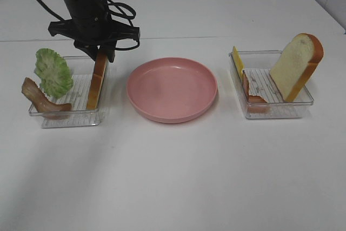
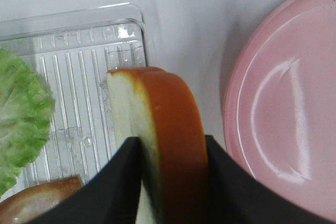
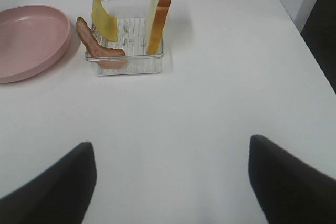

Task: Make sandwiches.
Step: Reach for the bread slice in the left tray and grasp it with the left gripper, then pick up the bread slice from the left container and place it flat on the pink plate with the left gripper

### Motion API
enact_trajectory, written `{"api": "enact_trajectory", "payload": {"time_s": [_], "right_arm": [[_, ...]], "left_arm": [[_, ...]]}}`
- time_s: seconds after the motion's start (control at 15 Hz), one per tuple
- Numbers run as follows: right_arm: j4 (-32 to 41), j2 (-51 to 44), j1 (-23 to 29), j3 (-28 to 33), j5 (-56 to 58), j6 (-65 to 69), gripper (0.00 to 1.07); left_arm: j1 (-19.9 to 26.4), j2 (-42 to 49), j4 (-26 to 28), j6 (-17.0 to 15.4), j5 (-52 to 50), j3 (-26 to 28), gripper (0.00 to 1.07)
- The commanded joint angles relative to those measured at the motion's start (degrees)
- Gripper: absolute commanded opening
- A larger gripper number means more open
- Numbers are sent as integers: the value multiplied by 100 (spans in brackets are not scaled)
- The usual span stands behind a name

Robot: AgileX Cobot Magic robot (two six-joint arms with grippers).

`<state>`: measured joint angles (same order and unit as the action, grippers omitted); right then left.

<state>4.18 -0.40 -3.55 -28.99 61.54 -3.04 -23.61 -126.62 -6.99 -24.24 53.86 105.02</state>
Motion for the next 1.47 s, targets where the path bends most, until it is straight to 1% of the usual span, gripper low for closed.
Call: {"api": "enact_trajectory", "payload": {"time_s": [0.07,0.13,0.47,0.6,0.67,0.73,0.8,0.87,0.93,1.0,1.07,1.2,1.27,1.33,1.4,1.47], "right_arm": [[-23,-34,-40,6,-74,-52,76],[-23,-34,-40,6,-74,-52,76],[-23,-34,-40,6,-74,-52,76],[-17,-34,-40,6,-74,-52,76],[-17,-34,-40,6,-74,-52,76],[-17,-34,-40,6,-74,-52,76],[-17,-34,-40,6,-74,-52,76],[-17,-34,-40,6,-74,-52,76],[-17,-34,-40,6,-74,-52,76],[-17,-34,-40,6,-74,-52,76],[-17,-34,-40,6,-74,-52,76],[-17,-34,-40,6,-74,-52,76],[-17,-34,-40,6,-74,-52,76],[-17,-34,-40,6,-74,-52,76],[-17,-34,-40,6,-74,-52,76],[-17,-34,-40,6,-74,-52,76]], "left_arm": [[-11,23,17,-46,57,29,3],[-11,23,17,-40,63,29,0],[-11,372,109,-17,327,132,0],[-11,670,115,80,579,344,0],[-11,894,338,258,745,630,0],[17,968,647,441,751,762,0],[109,985,1094,728,728,922,0],[109,985,1094,728,728,922,0],[223,980,1650,997,613,997,0],[476,911,2911,1627,252,997,0],[556,814,3398,1925,143,997,0],[567,544,4148,2469,40,997,0],[567,418,4343,2601,46,997,0],[567,80,4887,2842,80,997,0],[567,-138,5180,2934,103,997,0],[567,-258,5306,3002,115,997,0]]}}
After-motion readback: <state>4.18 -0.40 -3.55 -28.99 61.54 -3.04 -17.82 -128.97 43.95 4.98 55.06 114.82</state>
